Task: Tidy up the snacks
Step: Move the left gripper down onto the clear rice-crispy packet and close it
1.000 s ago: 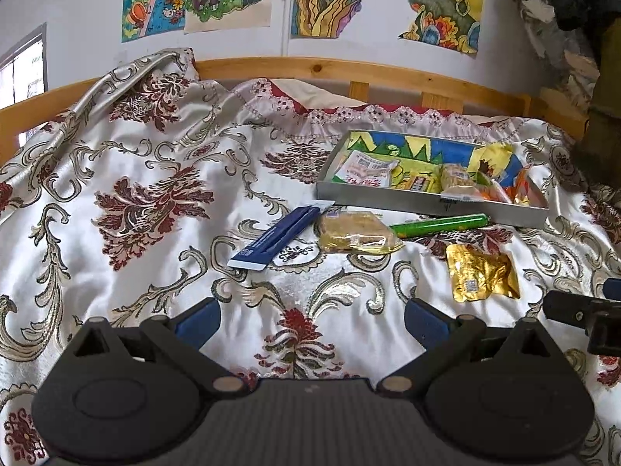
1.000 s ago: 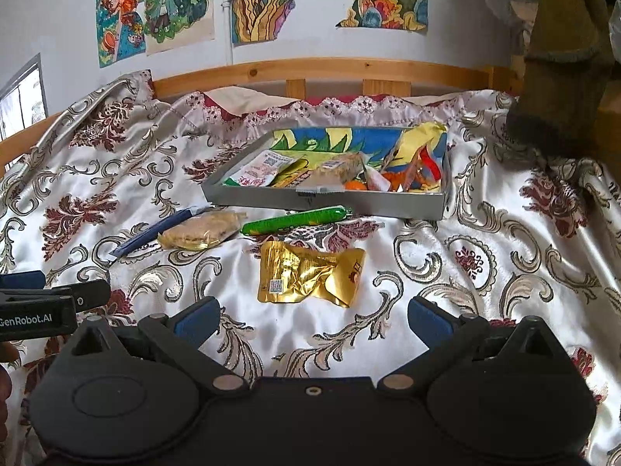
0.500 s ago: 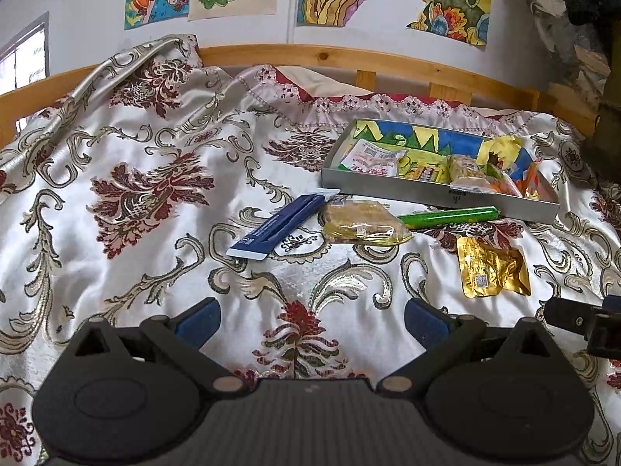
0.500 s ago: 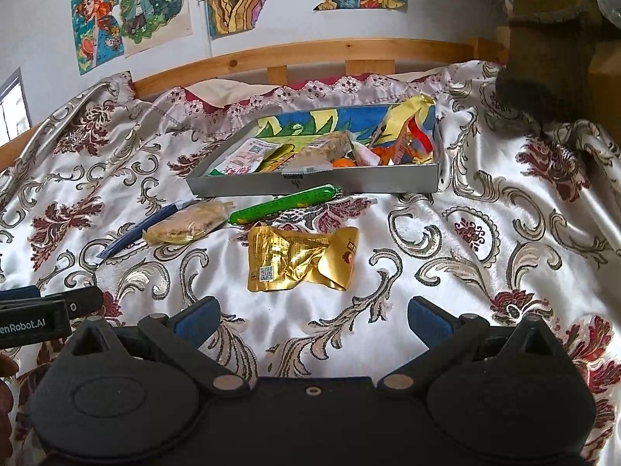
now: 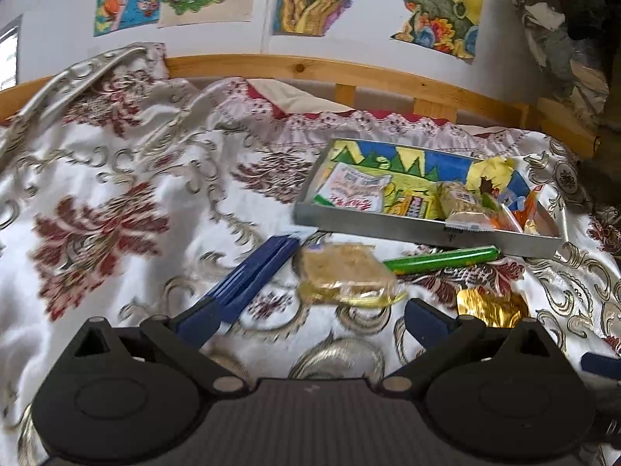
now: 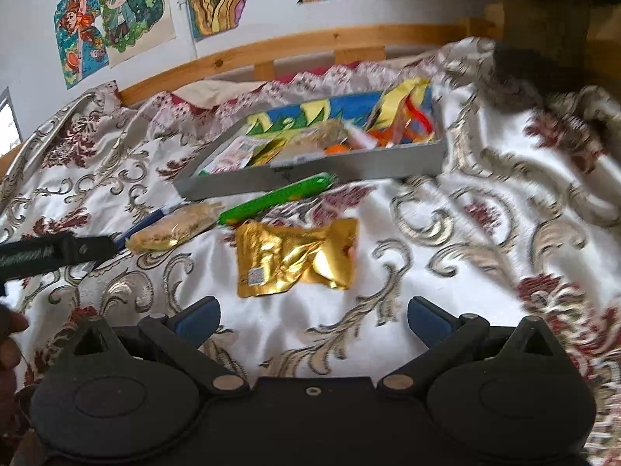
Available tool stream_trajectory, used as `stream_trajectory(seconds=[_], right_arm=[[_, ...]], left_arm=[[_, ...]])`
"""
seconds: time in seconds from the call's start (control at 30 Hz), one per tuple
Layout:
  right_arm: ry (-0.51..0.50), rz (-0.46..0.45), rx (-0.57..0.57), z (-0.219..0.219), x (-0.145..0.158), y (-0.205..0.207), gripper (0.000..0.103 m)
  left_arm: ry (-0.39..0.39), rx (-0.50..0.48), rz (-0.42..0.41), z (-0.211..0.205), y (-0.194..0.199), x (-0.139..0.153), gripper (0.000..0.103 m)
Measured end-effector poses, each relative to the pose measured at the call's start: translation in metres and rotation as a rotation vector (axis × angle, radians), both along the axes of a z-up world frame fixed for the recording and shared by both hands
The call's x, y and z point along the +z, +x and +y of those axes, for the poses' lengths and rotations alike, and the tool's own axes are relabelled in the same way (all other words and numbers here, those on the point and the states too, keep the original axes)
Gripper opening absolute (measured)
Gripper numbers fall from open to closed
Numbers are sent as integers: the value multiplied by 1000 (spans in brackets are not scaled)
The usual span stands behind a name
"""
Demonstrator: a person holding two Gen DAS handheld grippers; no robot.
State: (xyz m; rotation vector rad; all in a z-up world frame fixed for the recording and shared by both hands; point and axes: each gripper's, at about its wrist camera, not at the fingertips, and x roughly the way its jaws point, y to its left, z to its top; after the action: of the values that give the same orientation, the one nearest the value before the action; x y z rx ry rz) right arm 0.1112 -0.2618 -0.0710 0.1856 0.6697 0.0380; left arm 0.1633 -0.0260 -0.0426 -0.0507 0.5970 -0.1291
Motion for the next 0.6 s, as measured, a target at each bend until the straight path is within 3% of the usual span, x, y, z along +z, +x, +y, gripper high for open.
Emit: stream_trajectory(seconds=[0.27,0.6], right_arm=[[-33,12,18,8,-15,37,102],[-4,-17,53,11,-23,70,102]], left_arm=[[-53,-73,83,-10,55,-13,103],[-17,-122,247,-25,109,-30,102]])
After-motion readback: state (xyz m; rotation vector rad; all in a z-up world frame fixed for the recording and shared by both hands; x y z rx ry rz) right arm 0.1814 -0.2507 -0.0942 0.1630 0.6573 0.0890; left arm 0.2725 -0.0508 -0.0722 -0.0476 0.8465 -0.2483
